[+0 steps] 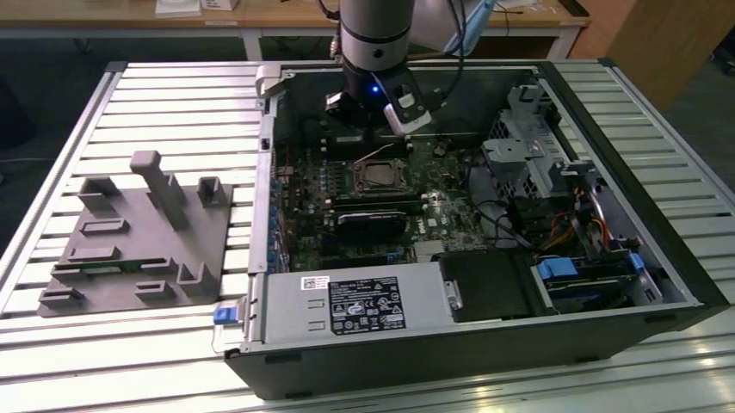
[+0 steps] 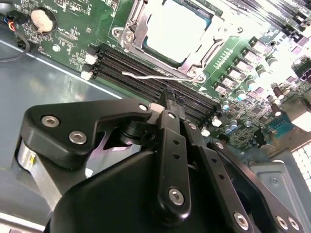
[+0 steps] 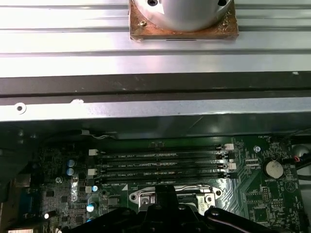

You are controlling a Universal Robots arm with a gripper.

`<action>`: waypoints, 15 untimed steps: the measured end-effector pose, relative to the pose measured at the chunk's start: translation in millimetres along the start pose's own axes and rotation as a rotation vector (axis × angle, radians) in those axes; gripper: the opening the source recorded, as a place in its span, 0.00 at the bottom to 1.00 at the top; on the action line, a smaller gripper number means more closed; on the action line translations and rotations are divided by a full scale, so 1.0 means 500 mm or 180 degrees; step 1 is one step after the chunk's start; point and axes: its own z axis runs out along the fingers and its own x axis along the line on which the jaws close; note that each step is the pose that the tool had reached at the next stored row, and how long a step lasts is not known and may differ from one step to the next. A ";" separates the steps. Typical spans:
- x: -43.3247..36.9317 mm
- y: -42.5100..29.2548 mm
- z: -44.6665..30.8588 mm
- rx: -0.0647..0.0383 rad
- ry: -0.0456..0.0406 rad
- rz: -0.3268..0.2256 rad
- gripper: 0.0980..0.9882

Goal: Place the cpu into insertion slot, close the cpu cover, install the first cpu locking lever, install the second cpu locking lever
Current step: 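Install the first cpu locking lever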

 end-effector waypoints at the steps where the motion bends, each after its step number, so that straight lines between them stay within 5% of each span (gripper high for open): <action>1: 0.000 0.000 0.000 0.0000 0.0000 0.0000 0.01; 5: 0.000 0.000 0.002 -0.0001 -0.0011 -0.0002 0.01; 15: 0.004 -0.006 0.020 -0.0009 -0.0160 -0.0040 0.01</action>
